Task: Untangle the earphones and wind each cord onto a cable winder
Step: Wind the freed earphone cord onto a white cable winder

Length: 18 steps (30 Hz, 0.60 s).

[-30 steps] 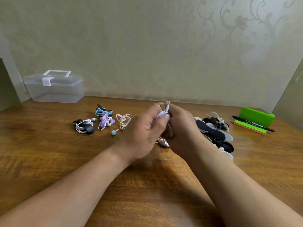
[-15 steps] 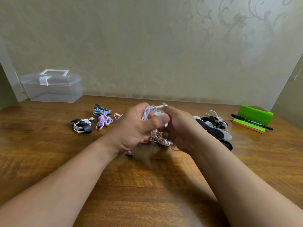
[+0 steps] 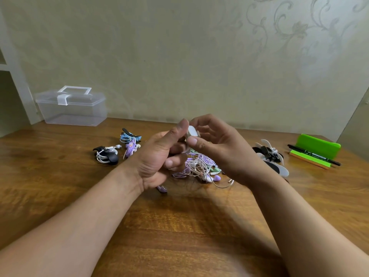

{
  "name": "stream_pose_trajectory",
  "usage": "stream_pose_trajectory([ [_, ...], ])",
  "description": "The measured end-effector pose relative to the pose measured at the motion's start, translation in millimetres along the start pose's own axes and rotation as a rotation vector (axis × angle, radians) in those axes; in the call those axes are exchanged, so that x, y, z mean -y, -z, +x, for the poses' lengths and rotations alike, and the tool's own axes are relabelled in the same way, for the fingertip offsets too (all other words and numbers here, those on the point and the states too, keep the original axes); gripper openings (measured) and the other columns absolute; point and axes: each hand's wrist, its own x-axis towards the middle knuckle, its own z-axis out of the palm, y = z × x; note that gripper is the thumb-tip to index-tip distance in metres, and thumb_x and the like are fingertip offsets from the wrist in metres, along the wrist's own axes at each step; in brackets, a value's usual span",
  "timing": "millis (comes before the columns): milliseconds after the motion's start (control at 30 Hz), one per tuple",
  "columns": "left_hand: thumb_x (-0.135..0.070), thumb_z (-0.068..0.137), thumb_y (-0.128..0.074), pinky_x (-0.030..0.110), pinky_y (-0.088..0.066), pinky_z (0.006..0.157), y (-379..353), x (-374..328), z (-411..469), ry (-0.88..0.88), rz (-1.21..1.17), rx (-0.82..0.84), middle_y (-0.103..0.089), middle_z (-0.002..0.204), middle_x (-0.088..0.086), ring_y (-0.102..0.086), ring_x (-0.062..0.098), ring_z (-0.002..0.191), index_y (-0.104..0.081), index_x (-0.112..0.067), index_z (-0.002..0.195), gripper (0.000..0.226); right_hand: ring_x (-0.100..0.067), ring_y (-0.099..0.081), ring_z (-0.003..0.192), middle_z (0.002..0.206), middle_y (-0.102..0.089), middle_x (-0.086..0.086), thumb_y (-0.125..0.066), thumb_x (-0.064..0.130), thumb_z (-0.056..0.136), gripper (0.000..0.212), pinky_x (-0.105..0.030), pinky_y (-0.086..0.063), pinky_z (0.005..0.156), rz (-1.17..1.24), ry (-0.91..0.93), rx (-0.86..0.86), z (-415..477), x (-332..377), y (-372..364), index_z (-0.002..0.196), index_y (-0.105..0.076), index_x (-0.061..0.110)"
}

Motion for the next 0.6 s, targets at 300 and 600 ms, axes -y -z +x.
stream_pose_trajectory([
  [300, -0.028, 0.100, -0.053, 0.020, -0.030, 0.042, -2, -1, -3, 0.061, -0.062, 0.065, -0.024, 0.060, -0.007, -0.024, 0.003, 0.036, -0.055, -0.023, 0.063, 0.038, -0.028, -0.045, 0.071, 0.079, -0.054, -0.012, -0.056, 0.027, 0.099, 0.008, -0.052, -0.040, 0.066, -0.106, -0.005, -0.060, -2, -6, -10, 0.096, -0.049, 0.029],
  [600, -0.037, 0.101, -0.054, 0.021, -0.032, 0.053, 9, -9, -1, 0.112, 0.009, 0.172, -0.052, 0.077, -0.002, -0.039, 0.004, 0.048, -0.072, -0.017, 0.099, 0.027, -0.019, -0.062, 0.081, 0.085, -0.061, -0.002, -0.065, 0.025, 0.104, 0.019, -0.053, -0.061, 0.079, 0.089, -0.110, 0.001, -1, 0, 1, 0.095, -0.050, 0.017],
])
